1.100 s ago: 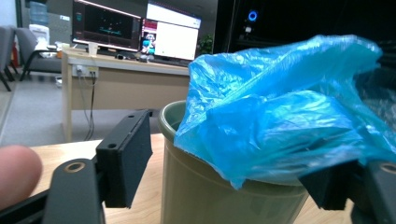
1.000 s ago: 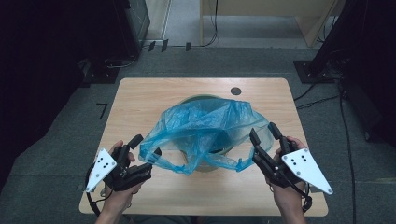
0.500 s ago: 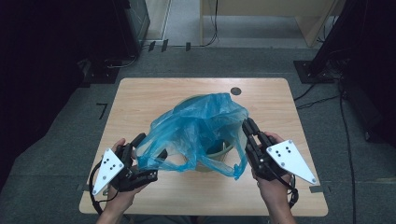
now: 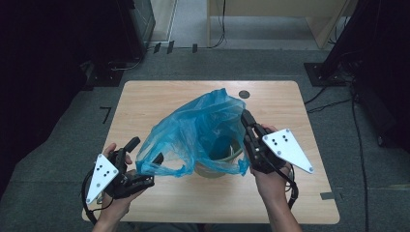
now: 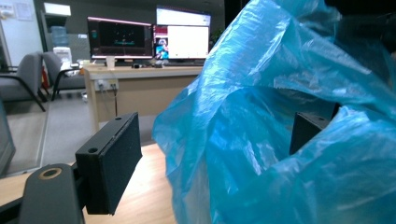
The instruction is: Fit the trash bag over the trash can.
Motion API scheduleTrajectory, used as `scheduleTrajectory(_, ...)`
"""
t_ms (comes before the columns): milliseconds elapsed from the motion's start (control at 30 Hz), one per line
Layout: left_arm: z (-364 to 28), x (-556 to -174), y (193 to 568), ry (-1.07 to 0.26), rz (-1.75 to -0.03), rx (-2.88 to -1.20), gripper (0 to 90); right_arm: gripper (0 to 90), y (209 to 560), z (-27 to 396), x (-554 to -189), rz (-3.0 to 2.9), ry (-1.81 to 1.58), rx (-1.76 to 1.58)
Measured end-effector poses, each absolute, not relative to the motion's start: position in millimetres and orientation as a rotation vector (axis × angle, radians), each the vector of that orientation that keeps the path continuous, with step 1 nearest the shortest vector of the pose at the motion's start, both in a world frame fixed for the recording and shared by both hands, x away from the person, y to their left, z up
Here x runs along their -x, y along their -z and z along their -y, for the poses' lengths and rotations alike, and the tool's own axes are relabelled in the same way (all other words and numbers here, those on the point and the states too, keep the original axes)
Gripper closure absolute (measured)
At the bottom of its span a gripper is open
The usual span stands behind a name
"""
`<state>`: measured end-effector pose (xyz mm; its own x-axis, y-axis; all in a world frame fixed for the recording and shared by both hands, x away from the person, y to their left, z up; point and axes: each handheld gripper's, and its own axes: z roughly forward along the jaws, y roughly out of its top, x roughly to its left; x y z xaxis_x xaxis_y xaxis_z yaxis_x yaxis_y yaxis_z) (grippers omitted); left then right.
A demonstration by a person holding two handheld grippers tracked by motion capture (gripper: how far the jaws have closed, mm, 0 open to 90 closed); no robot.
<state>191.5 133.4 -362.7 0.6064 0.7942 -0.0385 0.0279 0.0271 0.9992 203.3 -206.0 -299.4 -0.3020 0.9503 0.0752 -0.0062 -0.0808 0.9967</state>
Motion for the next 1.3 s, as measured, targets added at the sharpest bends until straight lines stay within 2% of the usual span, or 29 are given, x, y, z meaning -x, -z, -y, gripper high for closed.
scheduleTrajectory(100, -138, -191, 362, -0.685, -0.751, -1.418, 16.3, 87.9, 298, 199, -207, -1.394, -1.514, -1.084)
scheduleTrajectory(200, -143, -191, 360, -0.682, -0.749, -1.391, 16.5, 82.2, 299, 192, -209, -1.408, -1.517, -1.071)
scheduleTrajectory(267, -146, -190, 359, -0.678, -0.748, -1.378, 17.4, 68.6, 300, 190, -210, -1.408, -1.505, -1.072)
scheduleTrajectory(300, -147, -190, 358, -0.681, -0.746, -1.375, 20.6, 62.1, 301, 190, -210, -1.399, -1.489, -1.080)
scheduleTrajectory(367, -148, -188, 358, -0.701, -0.740, -1.356, 26.1, 55.5, 301, 193, -208, -1.389, -1.507, -1.083)
scheduleTrajectory(433, -147, -188, 358, -0.721, -0.734, -1.344, 37.7, 52.7, 299, 195, -204, -1.383, -1.516, -1.075)
scheduleTrajectory(500, -145, -189, 357, -0.723, -0.740, -1.334, 58.6, 51.3, 296, 197, -199, -1.377, -1.507, -1.062)
scheduleTrajectory(567, -142, -190, 356, -0.701, -0.736, -1.341, 68.9, 50.5, 294, 199, -196, -1.372, -1.504, -1.048)
scheduleTrajectory(667, -132, -189, 354, -0.716, -0.715, -1.350, 77.7, 50.0, 289, 202, -190, -1.355, -1.507, -1.039)
scheduleTrajectory(900, -110, -190, 347, -0.718, -0.703, -1.343, 84.3, 50.0, 289, 193, -178, -1.398, -1.548, -0.997)
scheduleTrajectory(1200, -103, -195, 336, -0.726, -0.760, -1.294, 86.1, 49.8, 305, 176, -173, -1.465, -1.600, -1.009)
scheduleTrajectory(1300, -102, -195, 334, -0.736, -0.768, -1.277, 86.1, 44.8, 308, 174, -174, -1.487, -1.645, -1.053)
